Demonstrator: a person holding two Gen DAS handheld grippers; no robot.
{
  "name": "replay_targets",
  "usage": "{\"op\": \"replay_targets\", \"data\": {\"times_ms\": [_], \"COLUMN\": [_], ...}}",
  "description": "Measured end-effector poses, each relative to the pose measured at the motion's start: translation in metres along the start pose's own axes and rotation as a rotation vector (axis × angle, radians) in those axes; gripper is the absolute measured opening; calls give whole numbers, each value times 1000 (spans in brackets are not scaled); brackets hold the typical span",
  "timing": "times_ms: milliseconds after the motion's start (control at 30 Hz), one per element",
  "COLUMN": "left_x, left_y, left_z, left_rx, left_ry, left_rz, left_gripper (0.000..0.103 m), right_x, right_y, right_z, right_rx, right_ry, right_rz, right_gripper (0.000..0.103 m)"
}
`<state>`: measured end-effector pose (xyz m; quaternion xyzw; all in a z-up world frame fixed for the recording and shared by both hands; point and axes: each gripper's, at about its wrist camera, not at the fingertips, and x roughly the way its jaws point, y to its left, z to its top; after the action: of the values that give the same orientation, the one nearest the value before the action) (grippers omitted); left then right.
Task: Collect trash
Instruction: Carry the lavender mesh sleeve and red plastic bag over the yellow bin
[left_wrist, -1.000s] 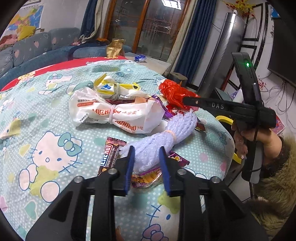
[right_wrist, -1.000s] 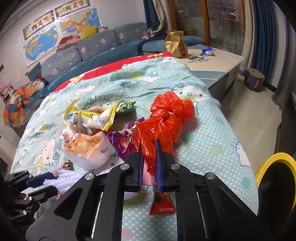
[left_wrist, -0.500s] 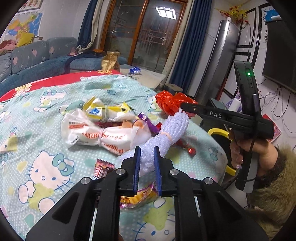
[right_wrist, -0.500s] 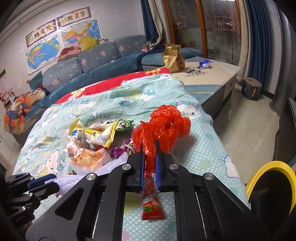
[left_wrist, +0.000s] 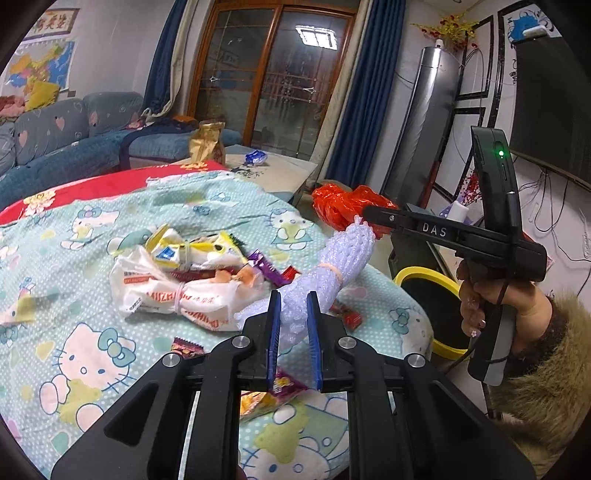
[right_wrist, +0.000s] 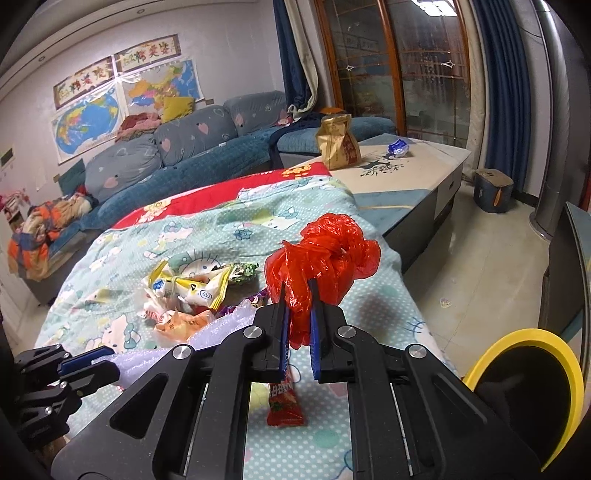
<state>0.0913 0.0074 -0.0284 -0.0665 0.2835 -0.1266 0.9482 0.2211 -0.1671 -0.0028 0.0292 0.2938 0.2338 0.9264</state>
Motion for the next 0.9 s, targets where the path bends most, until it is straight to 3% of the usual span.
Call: {"op": "replay_targets", "data": {"times_ms": [400,900], "left_x": [-4,18], "left_y": [-33,-73], "left_z": [7,16], "left_rx": [61,112], "left_ry": [-25,-15], "left_rz": [-47,-93], "left_gripper": [14,14], "right_x": [-41,-80], "right_y": [-39,-93], "right_z": [4,-10], "right_rx": [58,143], "right_ry": [-79,-125], "right_rz": [-54,-129], "right_gripper": [6,6]}}
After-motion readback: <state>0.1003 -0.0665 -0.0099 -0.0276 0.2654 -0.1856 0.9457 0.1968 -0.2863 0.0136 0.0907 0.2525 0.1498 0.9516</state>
